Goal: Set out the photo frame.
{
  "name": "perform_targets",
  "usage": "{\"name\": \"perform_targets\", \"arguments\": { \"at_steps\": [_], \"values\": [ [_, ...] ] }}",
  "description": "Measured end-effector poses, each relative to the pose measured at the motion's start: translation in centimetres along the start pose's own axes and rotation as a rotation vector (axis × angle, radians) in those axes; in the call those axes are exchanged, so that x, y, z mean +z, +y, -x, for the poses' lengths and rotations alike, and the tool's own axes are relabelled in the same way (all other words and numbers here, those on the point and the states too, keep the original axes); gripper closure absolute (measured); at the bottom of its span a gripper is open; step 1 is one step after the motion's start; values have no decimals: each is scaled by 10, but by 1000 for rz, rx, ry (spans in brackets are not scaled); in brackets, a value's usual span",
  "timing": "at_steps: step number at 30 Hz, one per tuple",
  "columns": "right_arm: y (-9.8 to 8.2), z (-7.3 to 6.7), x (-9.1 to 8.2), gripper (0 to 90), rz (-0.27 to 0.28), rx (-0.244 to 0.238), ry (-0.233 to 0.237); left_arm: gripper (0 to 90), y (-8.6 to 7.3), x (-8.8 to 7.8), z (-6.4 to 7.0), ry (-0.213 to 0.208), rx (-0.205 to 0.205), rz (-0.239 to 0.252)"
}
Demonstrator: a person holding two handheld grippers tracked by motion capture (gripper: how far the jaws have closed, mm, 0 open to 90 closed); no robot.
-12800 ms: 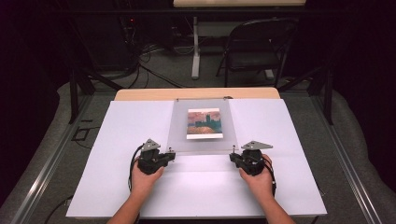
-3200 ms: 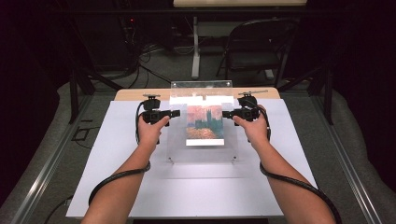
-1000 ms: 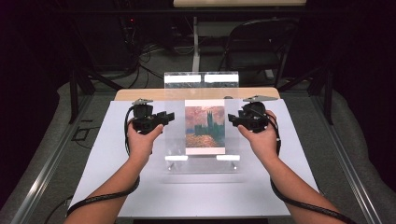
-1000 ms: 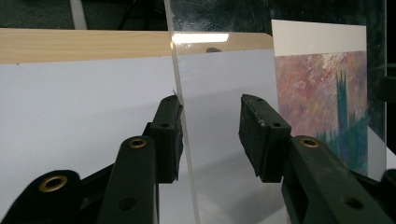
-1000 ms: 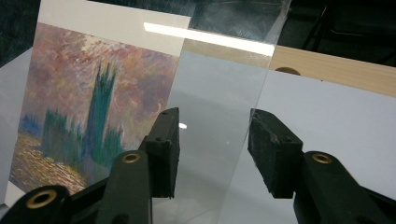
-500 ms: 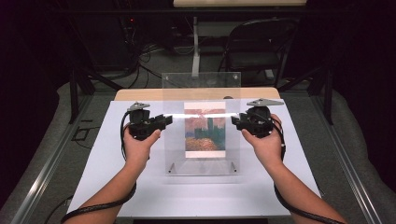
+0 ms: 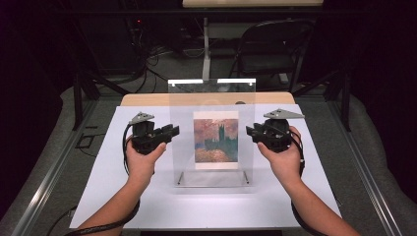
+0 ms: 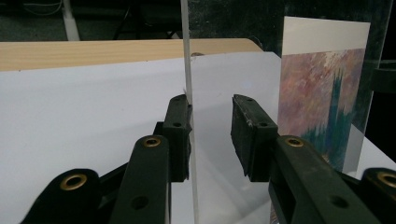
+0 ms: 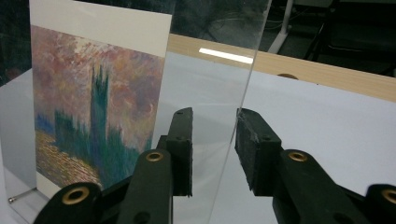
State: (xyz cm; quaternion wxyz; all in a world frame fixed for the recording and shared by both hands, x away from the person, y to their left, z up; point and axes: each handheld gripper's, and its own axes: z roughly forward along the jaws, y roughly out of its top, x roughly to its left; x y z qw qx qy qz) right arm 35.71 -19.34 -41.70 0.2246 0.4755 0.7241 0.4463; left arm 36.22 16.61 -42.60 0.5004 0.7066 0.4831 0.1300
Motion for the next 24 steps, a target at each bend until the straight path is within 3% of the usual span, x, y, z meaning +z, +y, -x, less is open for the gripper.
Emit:
{"name": "perform_targets", "arguments": {
  "at_steps": [6,16,21,24],
  "values": [
    [-7,-4,-12,710,26,21,11,698,-5,-10,5,-6,20,7],
    [-15,-9,-27,733,44,11,32,703,-18,-23,13,-12,39,40],
    [-20,-9,-33,734,53,32,52,694,-22,-29,21,5,86,35],
    [-23,-11,-38,737,58,33,63,692,-25,-33,22,-6,86,33]
  ]
}}
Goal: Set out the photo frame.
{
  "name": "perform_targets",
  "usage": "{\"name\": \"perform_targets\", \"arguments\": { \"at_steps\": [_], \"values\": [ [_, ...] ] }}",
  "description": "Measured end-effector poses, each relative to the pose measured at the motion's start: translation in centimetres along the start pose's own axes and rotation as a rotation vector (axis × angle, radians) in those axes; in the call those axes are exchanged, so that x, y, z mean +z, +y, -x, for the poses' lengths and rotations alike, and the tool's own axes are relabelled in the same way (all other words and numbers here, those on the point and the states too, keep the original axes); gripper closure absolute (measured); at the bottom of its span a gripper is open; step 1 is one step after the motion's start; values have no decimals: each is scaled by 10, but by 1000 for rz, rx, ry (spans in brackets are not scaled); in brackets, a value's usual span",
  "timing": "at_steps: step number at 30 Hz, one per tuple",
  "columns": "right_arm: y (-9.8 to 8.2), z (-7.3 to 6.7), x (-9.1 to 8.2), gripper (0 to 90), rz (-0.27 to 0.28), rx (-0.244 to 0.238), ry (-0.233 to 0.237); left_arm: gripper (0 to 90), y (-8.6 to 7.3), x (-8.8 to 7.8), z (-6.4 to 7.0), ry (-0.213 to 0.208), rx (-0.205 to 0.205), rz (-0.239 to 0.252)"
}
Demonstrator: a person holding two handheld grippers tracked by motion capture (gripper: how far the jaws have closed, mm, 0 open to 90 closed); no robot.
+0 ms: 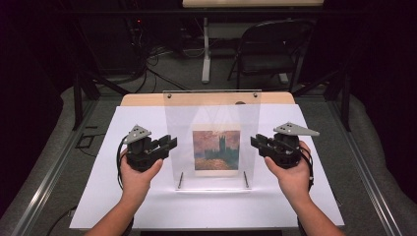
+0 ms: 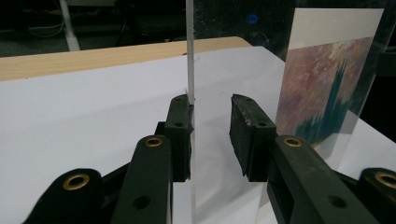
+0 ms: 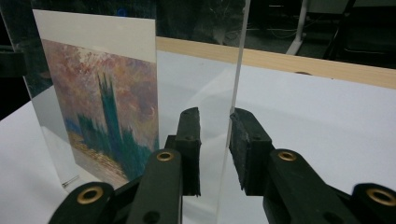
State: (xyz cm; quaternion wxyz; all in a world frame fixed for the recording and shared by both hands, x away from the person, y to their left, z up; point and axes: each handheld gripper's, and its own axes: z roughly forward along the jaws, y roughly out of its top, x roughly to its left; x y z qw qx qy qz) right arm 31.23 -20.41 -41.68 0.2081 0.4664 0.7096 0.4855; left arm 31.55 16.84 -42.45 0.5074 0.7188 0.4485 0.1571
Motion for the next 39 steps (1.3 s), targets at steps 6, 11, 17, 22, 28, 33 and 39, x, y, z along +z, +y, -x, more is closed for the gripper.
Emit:
{"name": "perform_targets", "arguments": {
  "at_steps": [6,11,17,22,28,33,39],
  "values": [
    [-4,-6,-7,735,2,-37,-8,688,-4,-6,1,-23,-9,-2],
    [-6,-8,-11,735,-3,-31,-2,679,-6,-9,3,-32,1,0],
    [-8,-8,-16,727,-10,-36,27,654,-10,-13,5,-59,-7,1],
    [-12,-8,-20,708,-4,-26,51,615,-12,-13,8,-69,11,-2],
    [-15,-10,-20,667,8,-26,57,604,-12,-14,8,-69,6,-5],
    [-17,-10,-20,661,6,-26,54,572,-14,-13,9,-61,12,-7],
    [-23,-8,-21,618,8,-40,38,534,-18,-17,5,-45,17,-15]
  ]
}}
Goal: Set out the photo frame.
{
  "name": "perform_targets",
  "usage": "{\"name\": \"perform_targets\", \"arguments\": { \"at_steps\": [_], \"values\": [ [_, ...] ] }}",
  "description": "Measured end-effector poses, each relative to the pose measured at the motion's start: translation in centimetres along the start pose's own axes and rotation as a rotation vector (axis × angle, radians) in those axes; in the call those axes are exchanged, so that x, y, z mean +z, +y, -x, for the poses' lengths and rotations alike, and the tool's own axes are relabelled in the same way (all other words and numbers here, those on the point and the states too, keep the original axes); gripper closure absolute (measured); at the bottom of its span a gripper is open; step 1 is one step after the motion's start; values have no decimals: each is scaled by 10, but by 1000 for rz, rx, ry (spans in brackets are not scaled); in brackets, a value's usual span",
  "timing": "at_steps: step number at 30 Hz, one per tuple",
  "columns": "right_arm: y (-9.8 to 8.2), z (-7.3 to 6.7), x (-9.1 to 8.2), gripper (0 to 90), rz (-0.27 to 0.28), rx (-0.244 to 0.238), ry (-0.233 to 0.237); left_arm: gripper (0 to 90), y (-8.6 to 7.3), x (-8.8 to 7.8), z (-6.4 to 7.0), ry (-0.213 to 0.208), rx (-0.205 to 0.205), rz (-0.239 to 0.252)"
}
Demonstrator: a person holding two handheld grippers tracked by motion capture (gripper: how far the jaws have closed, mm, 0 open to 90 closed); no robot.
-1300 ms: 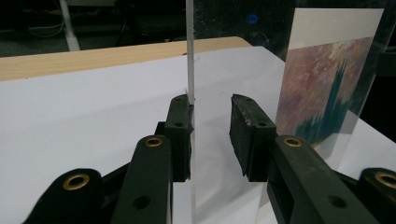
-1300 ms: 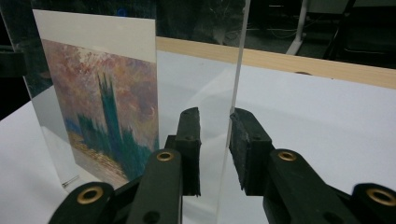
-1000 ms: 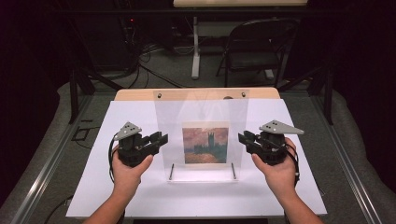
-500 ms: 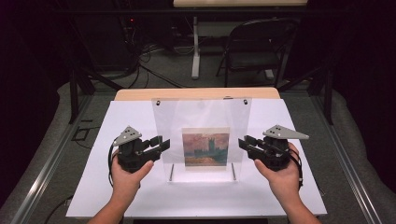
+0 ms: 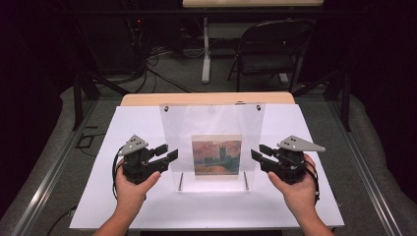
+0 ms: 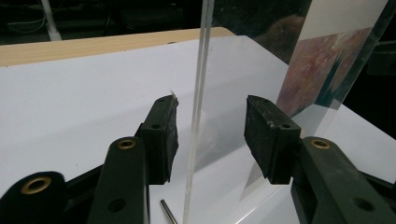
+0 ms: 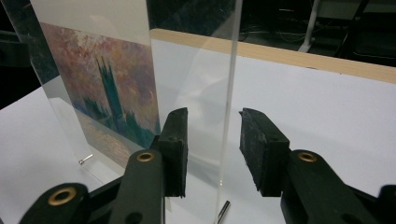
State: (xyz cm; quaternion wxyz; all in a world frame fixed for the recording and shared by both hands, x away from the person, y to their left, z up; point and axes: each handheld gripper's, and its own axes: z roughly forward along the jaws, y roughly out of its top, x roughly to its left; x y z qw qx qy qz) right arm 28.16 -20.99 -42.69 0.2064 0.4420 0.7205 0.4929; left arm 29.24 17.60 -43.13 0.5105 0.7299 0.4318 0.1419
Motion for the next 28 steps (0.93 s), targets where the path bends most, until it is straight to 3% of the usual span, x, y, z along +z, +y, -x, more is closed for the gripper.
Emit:
{"name": "perform_targets", "arguments": {
  "at_steps": [5,7,9,11,18,19,23,28],
  "values": [
    [-9,9,-11,577,22,24,-5,526,-8,-14,-7,-10,-4,23],
    [-21,18,-18,567,33,8,-61,527,-13,-19,-10,12,19,24],
    [-27,22,-20,566,33,12,-78,527,-21,-21,-14,44,43,15],
    [-46,34,-20,549,34,39,-123,526,-34,-20,-21,85,52,12],
    [-80,46,-11,526,20,44,-188,508,-69,-9,-48,102,-39,32],
    [-91,49,-4,513,-14,29,-190,491,-74,-8,-51,106,-38,39],
    [-104,52,6,505,-57,18,-195,487,-89,-2,-62,85,-41,16],
    [-108,52,13,458,-39,-3,-206,487,-99,2,-71,95,-62,-1]
  ]
}}
